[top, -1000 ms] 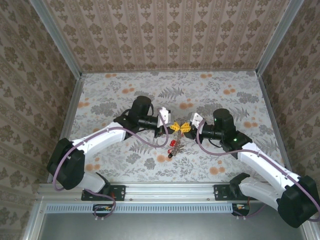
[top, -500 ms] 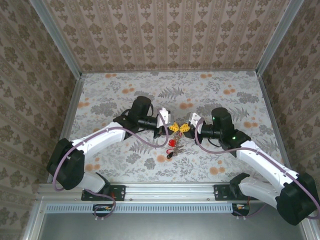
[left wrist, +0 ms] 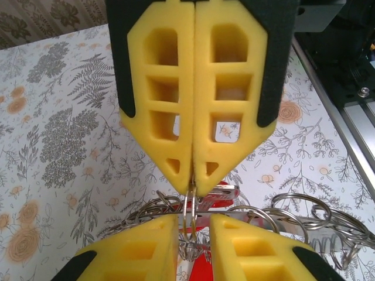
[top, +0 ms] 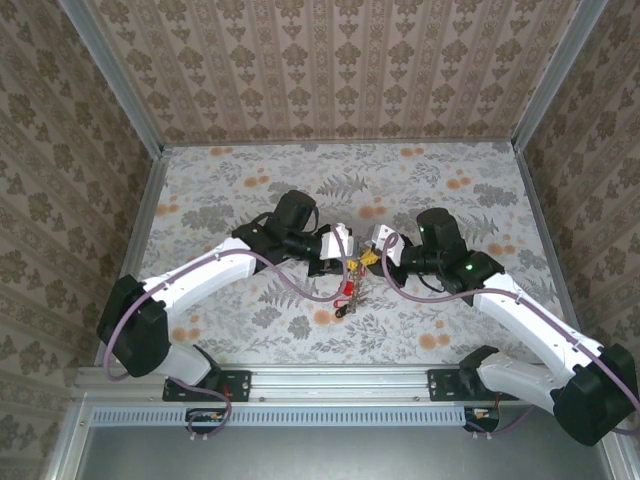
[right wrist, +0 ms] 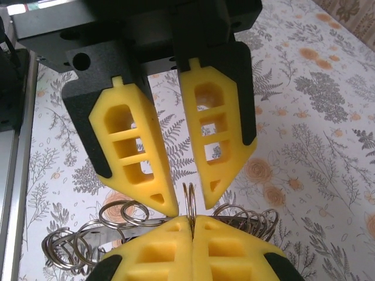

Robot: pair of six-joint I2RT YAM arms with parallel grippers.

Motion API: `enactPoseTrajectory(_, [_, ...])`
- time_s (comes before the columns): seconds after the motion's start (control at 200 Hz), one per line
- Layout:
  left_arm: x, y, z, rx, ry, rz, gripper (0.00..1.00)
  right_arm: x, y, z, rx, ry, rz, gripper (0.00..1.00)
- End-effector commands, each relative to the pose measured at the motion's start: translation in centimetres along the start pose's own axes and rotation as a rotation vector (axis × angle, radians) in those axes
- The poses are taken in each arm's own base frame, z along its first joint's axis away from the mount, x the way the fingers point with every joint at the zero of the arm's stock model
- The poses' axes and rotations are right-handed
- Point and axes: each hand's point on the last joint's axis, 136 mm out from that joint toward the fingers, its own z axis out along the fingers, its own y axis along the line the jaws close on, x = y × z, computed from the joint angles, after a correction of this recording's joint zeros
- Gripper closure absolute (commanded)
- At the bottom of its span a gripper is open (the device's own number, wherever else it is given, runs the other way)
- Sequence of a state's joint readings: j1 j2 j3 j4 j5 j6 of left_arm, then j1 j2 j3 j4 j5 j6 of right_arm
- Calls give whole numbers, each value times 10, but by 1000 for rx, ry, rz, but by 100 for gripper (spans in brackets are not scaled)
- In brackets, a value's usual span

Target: Put the keys on the keyring

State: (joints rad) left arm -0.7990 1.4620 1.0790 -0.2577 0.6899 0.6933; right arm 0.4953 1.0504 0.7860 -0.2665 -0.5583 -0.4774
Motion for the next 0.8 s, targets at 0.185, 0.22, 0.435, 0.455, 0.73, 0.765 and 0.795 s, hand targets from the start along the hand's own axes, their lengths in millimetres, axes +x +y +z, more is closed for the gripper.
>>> enactPoseTrajectory(0.185, [-16,2,0,3,-27,45,81,-15,-2,-1,11,5,-52,100])
enactPoseTrajectory(0.22, [-16,2,0,2,-27,45,83,-15,-2,-1,10,7,-52,100])
enactPoseTrajectory(0.435, [-12,1,0,-4,-4,45,100,-13,-1,-2,13,13,-54,98])
enactPoseTrajectory(0.455, [-13,1,0,-4,-11,43,100,-10,-1,-2,17,20,-53,97])
enactPoseTrajectory(0.73, [-43,8,-24,-12,-261,-1,100,22,2,11,-20,-44,83,87])
enactPoseTrajectory(0.765, [-45,6,-25,5,-275,-3,100,19,2,12,-21,-69,89,87])
enactPoseTrajectory(0.795, [-46,5,-25,16,-284,-2,100,18,1,13,-19,-84,95,87])
